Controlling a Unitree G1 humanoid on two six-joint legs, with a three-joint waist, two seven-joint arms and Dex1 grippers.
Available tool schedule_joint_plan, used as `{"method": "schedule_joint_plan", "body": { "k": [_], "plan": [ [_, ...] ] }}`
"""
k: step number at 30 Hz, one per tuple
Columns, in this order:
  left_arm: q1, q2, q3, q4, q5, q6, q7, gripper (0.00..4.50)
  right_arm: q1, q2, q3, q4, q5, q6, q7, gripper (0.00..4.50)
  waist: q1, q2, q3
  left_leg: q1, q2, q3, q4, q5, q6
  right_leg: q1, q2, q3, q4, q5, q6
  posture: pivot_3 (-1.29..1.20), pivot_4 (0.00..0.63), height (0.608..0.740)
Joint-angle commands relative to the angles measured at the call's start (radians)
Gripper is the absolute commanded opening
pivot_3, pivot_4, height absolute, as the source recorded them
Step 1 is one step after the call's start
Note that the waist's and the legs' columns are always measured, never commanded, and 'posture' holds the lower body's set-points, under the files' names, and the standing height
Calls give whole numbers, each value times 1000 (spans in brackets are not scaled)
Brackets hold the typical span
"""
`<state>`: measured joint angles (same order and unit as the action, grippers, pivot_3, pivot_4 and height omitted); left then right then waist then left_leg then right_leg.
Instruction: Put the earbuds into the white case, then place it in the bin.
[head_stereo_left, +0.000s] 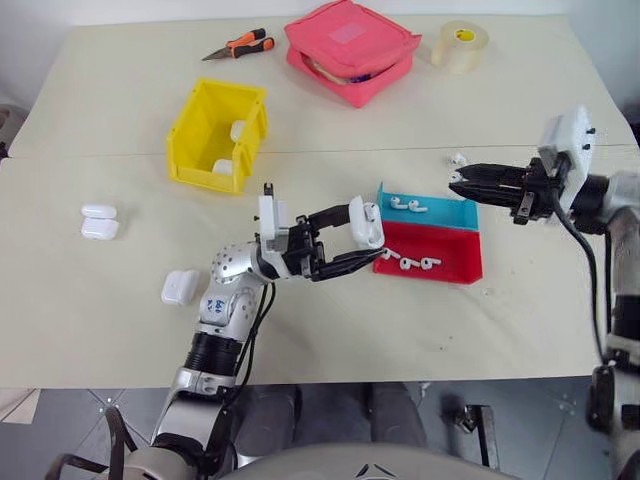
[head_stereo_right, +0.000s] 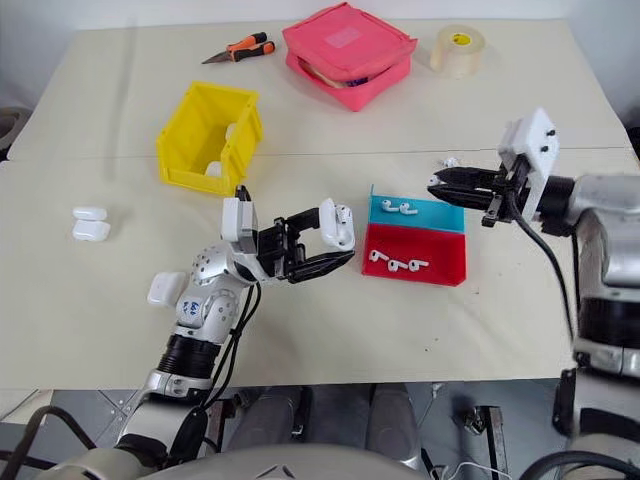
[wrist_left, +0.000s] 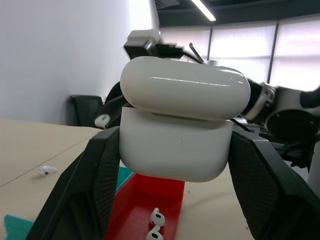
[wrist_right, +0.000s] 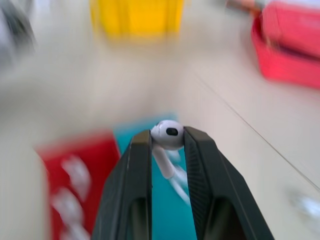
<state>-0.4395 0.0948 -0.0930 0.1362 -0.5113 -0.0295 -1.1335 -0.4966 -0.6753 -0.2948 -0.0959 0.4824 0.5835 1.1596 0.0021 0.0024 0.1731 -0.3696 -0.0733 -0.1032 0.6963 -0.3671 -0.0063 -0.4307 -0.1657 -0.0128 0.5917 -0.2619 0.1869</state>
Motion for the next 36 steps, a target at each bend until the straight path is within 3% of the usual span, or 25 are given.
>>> {"method": "schedule_joint_plan", "body": {
  "k": [1, 6, 9, 21, 36],
  "plan": [
    [-21, -3, 1, -3, -16, 6, -10, 2861, 74, 108, -110, -228, 234, 113, -166, 658, 2, 0, 0, 0, 0, 0, 0, 0, 0, 0, 0, 0, 0, 0, 0, 0, 150, 740],
    [-40, -7, -8, 8, -11, 20, -14, 2861, 183, 293, -130, -404, 564, 219, -400, 658, 5, 0, 0, 0, -1, -8, 1, 0, 0, 1, 0, 1, 0, 1, 0, 0, 150, 740],
    [-50, -8, -7, 15, -11, 27, -14, 2861, 224, 323, -99, -453, 682, 244, -473, 658, 7, 1, 0, 0, -1, -9, 1, 0, 0, 1, 0, 1, 1, 1, -1, 0, 150, 740],
    [-72, -11, 1, 28, -13, 44, -16, 2861, 350, 334, 71, -477, 648, 150, -498, 658, 3, 1, 0, 1, -2, -8, 1, 0, 1, 2, 0, 0, 1, 1, -1, 0, 150, 740],
    [-74, -10, 8, 23, -16, 43, -17, 2861, 402, 305, 111, -425, 622, 70, -478, 658, 0, 1, 0, 1, -2, -9, 1, 0, 1, 2, 0, 0, 1, 1, -1, 0, 150, 740]
  ]
}}
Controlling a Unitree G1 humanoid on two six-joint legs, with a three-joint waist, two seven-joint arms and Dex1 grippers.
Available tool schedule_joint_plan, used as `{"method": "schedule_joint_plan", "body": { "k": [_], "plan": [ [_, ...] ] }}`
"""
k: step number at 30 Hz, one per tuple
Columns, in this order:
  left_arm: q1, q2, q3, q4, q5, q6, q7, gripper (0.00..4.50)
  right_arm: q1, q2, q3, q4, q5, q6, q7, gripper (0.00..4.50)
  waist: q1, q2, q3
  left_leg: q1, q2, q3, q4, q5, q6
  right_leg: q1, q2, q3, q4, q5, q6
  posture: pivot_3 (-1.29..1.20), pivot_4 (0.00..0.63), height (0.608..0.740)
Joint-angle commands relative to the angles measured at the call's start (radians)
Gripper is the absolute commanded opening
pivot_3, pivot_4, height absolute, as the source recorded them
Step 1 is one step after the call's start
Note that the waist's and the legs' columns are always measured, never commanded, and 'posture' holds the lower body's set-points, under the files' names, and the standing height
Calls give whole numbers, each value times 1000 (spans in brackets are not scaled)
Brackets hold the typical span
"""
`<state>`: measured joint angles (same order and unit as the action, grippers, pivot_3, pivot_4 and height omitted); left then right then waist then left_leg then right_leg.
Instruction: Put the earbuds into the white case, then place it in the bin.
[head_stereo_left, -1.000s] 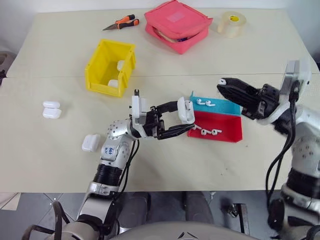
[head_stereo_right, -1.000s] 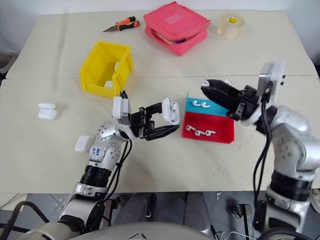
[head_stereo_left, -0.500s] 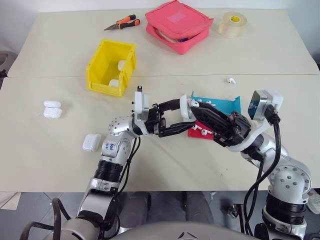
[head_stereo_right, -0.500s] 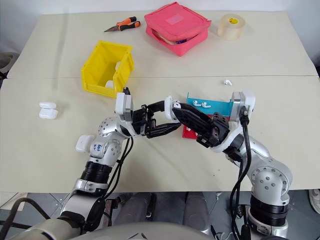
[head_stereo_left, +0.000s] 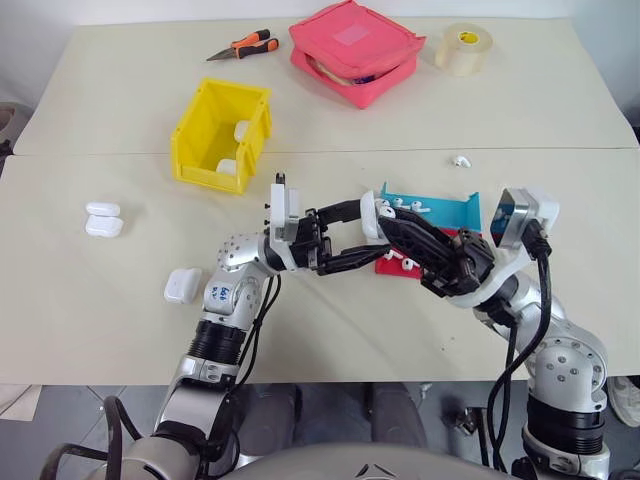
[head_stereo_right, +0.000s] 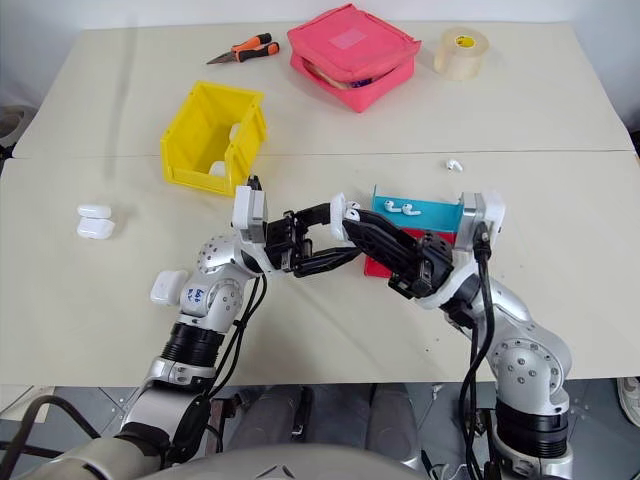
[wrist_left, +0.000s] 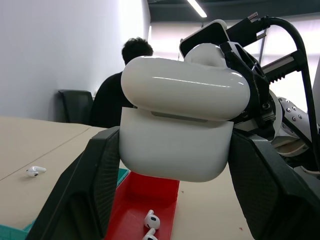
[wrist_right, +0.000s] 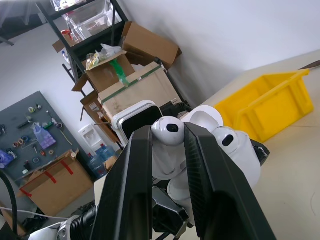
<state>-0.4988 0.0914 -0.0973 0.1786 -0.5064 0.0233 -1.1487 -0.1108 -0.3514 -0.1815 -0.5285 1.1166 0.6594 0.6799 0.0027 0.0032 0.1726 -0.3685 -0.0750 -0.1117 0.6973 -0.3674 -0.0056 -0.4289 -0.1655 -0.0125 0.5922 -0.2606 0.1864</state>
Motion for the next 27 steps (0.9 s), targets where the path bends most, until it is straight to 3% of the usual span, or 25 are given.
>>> {"method": "schedule_joint_plan", "body": {
  "k": [1, 11, 17, 24, 27],
  "plan": [
    [-14, -7, 12, -20, -20, -10, -2, 2861, 20, -21, -2, 10, -10, -9, 3, 658, 0, 0, 0, 0, 0, 0, 0, 0, 0, 0, 0, 0, 0, 0, 0, 0, 150, 740],
    [-15, -10, 12, -24, -22, -9, -3, 2861, 49, -34, 9, 19, -7, -18, 8, 658, 0, 0, 0, 0, 0, 0, 0, 0, 0, 0, 0, 0, 0, 0, 0, 0, 150, 740],
    [-21, -12, 12, -20, -23, -11, -4, 2861, 60, -93, 72, 14, -110, -36, 34, 658, 0, 0, 0, 0, 0, 0, 0, 0, 0, 0, 0, 0, 0, 0, 0, 0, 150, 740],
    [-22, -7, 16, -27, -27, 3, -16, 2861, 37, -121, 45, -11, -100, -63, 45, 2846, 2, 0, 0, 0, 0, 0, 0, 0, 0, 0, 0, 0, 0, 0, 0, 0, 150, 740],
    [-9, 30, 30, -46, -32, 21, -28, 2861, 49, -162, -40, 1, -67, -62, 50, 2846, 5, 0, 0, 0, 0, 0, 0, 0, 0, 1, 0, 0, 0, 0, 0, 0, 150, 740]
  ]
}}
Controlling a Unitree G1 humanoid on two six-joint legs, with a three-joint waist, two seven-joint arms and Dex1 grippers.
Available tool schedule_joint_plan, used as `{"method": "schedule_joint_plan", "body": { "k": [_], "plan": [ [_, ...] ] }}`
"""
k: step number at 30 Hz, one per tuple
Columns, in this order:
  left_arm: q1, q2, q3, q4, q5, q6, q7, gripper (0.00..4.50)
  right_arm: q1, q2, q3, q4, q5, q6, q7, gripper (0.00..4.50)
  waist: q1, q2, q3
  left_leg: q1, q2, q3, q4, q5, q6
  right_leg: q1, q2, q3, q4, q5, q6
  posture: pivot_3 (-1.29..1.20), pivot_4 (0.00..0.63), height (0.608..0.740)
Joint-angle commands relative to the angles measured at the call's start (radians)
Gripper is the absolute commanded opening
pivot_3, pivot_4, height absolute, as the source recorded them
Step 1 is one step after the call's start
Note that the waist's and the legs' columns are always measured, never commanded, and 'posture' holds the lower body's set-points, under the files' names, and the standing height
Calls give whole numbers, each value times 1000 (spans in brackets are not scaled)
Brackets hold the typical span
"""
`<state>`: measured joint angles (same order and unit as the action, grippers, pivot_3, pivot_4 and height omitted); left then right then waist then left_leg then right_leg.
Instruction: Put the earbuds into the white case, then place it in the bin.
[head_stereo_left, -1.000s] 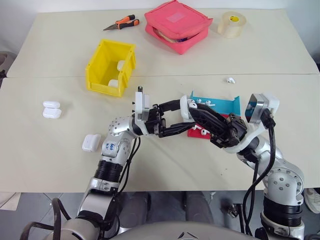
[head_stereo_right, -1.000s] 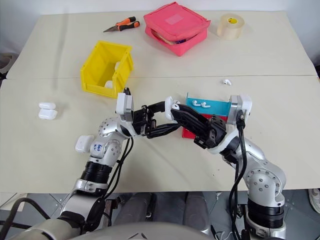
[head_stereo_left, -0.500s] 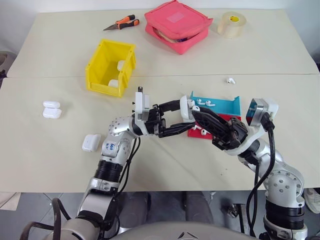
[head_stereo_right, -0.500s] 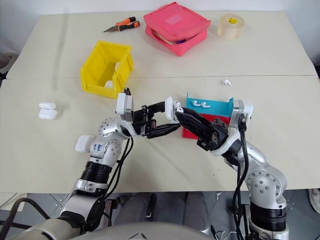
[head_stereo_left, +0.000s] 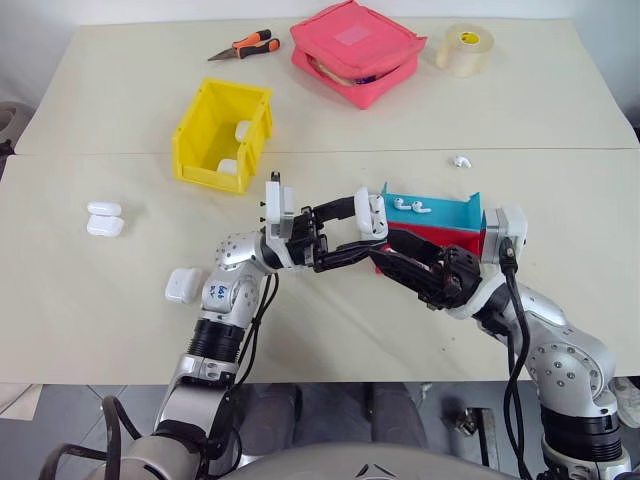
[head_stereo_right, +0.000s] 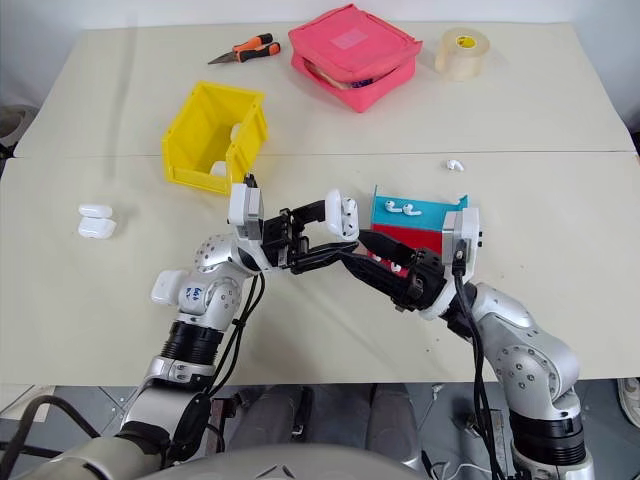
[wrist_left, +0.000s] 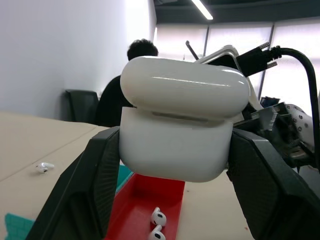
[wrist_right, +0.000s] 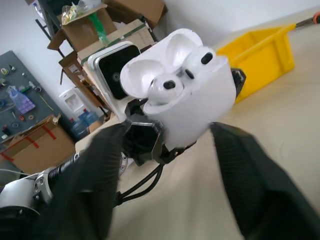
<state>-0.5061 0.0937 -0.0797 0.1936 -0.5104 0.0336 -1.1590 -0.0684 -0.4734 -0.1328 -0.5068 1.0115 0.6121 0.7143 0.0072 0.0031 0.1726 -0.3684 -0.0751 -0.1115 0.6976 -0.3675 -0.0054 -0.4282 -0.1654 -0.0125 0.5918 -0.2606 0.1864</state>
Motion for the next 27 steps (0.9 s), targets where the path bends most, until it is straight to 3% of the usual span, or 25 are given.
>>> {"method": "schedule_joint_plan", "body": {
  "k": [1, 3, 5, 12, 13, 21, 27],
  "plan": [
    [2, 39, 15, -64, -24, 13, -19, 2861, 15, -58, -109, -16, 39, -15, 26, 2846, 1, 0, 0, 0, 0, 0, 0, 0, 0, 0, 0, 0, 0, 0, 0, 0, 150, 740],
    [6, 73, 19, -75, -12, 17, -22, 2861, 31, -98, -139, -10, 22, -18, 48, 2846, 2, 0, 0, 0, 0, 0, 0, 0, 0, 0, 0, 0, 0, 0, 0, 0, 150, 740],
    [-2, 113, 13, -68, 55, -13, 13, 2861, 34, -133, -163, -4, 7, -18, 59, 2466, 3, 0, 0, 0, 0, 1, 0, 0, 0, 0, 0, 0, 0, 0, 0, 0, 150, 740],
    [-70, 248, -78, -51, 269, -22, 65, 2861, -67, -248, -62, -31, -129, -18, 123, 175, 8, 0, 0, 0, 0, 8, 0, 0, 0, 0, 0, 0, 0, 0, 0, 0, 150, 740],
    [-79, 258, -93, -52, 286, -12, 66, 2861, -91, -252, -40, -30, -144, -14, 124, 63, 8, 0, 0, 0, 0, 8, 0, 0, 0, 0, 0, 0, 0, 0, 0, 0, 150, 740],
    [-106, 264, -159, -70, 317, 17, 59, 2861, -352, -197, 145, 4, -223, 89, 45, 63, 6, 0, 0, 0, 1, 8, 0, 0, 0, -1, 0, 0, 0, 0, 0, 0, 150, 740],
    [-83, 266, -159, -95, 311, 23, 70, 2861, -365, -219, 168, 8, -229, 144, 74, 63, 14, 0, 0, -1, 0, 7, 0, 0, 0, 0, 0, 0, -1, 0, 0, 0, 150, 740]
  ]
}}
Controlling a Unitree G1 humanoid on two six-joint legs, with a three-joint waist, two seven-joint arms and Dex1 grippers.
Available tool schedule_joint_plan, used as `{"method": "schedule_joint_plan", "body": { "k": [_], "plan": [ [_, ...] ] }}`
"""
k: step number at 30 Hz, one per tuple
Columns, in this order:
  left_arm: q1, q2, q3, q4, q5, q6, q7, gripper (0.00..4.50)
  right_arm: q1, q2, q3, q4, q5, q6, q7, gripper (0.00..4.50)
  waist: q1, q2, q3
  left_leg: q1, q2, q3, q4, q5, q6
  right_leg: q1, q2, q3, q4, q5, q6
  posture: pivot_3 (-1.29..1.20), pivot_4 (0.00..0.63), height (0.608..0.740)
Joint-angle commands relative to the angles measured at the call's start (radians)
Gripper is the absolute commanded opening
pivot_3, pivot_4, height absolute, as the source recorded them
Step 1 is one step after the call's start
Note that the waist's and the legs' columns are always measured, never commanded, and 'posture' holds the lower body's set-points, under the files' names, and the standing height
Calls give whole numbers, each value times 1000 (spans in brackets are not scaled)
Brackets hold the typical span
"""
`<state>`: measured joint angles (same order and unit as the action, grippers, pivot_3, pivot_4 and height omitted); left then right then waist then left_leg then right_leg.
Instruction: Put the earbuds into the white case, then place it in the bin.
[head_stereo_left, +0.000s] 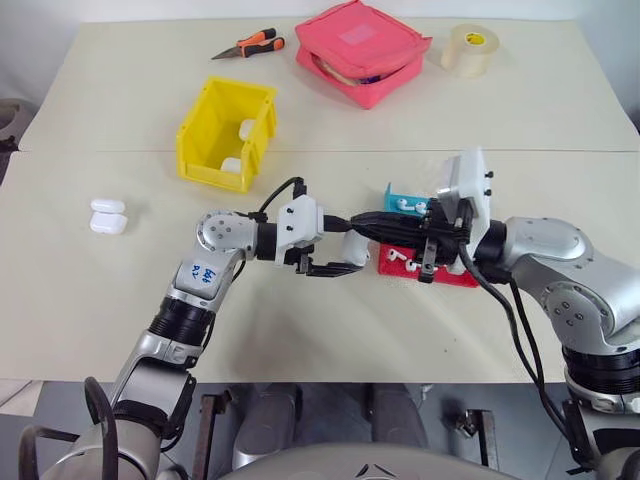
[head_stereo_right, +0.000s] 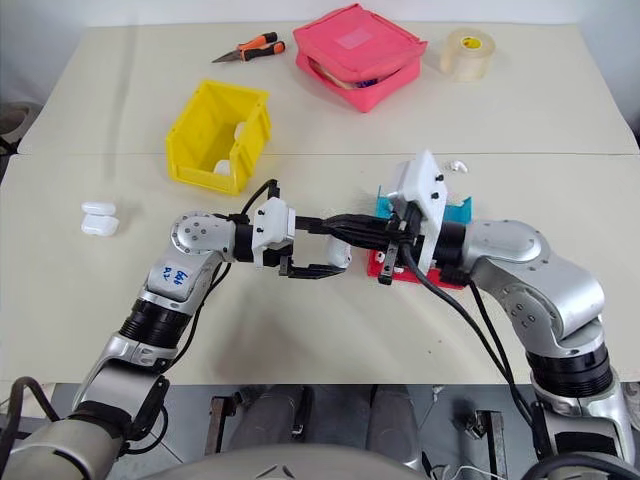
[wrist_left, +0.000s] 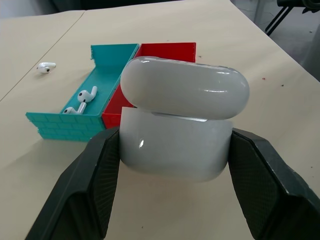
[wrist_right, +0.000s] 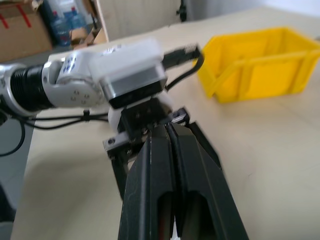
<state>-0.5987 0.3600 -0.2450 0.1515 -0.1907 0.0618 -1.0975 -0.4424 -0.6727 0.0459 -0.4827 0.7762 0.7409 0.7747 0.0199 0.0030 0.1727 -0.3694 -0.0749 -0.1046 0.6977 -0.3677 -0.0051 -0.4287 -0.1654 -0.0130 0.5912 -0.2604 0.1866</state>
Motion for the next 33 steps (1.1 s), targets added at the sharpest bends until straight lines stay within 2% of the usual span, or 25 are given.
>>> {"method": "schedule_joint_plan", "body": {
  "k": [1, 8, 14, 18, 22, 28, 29, 33],
  "plan": [
    [13, -1, 9, -55, -14, -12, 8, 2861, 29, -34, -14, -14, -5, 16, 23, 63, 2, 0, 0, 0, 0, 0, 0, 0, 0, 0, 0, 0, 0, 0, 0, 0, 150, 740],
    [45, -24, 62, -93, -104, -53, -18, 2861, 189, -102, -99, -8, -37, -40, 74, 63, 3, 0, 0, 0, 0, 1, 0, 0, 0, 0, 0, 0, 0, 0, 0, 0, 150, 740],
    [104, -10, 121, -97, -164, -67, -35, 2861, 321, -52, -236, -21, -41, -152, 62, 63, 3, 0, 0, 1, 0, 1, 0, 0, 0, 0, 0, 0, 0, 0, 0, 0, 150, 740],
    [186, 15, 218, -158, -229, -25, 22, 2861, 449, -12, -313, -75, -59, -313, 135, 975, 1, 0, 0, 1, 1, 1, -1, 0, 0, 0, 0, 0, 1, 0, 0, 0, 150, 740],
    [245, 39, 359, -197, -225, 63, 230, 2861, 493, 46, -325, -95, -136, -473, 118, 2296, 2, 0, 0, 2, 1, 2, 0, 0, 0, 1, 0, 1, 1, 0, 0, 0, 150, 740],
    [257, 48, 547, -219, -269, 170, 486, 2861, 479, 107, -305, -79, -200, -584, 77, 4296, 2, 0, 0, 3, 1, -1, 0, 0, 0, 0, 0, 2, 2, 0, 0, 0, 150, 740],
    [240, 60, 560, -207, -269, 217, 521, 2861, 476, 107, -300, -75, -199, -583, 76, 4420, 3, 0, 0, 3, 1, -2, 0, 0, 0, 0, 0, 2, 2, 0, 0, 0, 150, 740],
    [111, 76, 575, -109, -250, 322, 637, 2861, 457, 98, -286, -52, -214, -593, 79, 4420, 10, -1, 0, 2, 0, -7, 1, 0, 0, 2, 0, 2, 2, 0, 0, 0, 150, 740]
  ]
}}
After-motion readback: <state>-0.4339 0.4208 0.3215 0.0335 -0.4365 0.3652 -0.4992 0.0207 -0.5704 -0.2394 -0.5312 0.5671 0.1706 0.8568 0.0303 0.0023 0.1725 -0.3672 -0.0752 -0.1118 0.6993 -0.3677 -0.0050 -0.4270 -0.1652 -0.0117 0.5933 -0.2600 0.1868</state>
